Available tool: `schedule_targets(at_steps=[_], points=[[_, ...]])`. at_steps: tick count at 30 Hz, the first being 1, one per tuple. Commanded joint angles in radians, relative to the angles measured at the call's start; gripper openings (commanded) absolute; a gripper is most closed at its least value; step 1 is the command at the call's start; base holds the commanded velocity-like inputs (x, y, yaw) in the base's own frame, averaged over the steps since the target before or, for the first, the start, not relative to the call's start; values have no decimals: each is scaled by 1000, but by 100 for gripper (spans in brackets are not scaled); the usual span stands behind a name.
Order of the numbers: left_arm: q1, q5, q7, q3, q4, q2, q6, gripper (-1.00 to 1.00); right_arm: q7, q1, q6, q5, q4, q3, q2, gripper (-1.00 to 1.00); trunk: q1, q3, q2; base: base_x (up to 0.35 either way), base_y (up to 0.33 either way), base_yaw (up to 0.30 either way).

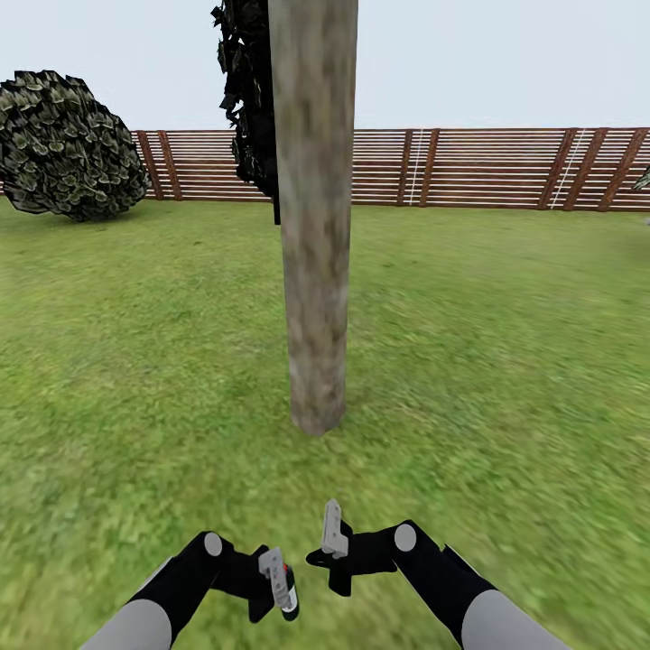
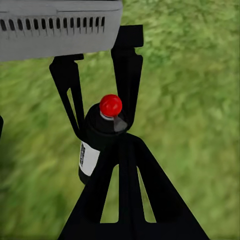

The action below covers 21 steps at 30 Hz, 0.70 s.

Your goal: In the garden, pick up the pesticide atomizer on the floor and spray pesticide onto both trees until each tree trunk is fully covered.

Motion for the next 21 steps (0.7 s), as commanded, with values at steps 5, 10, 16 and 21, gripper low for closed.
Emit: schedule_targets(at_steps=[5,10,16,21], points=[[0,1,-1,0,2,-3,-4,-100,0,0,0,0,0,0,0,-100,0,0,0,0,0,0],[1,2,-2,0,3,-17,-5,-100,0,0,0,0,0,0,0,-100,0,0,0,0,0,0],[0,2,-3,-1,3,-24,-6,-100,0,0,0,0,-1,0,0,-100,0,0,0,0,0,0],[0,6,-3,-1,3,-25,-8,-100,0,0,0,0,-2,0,0,-100,0,0,0,0,0,0]])
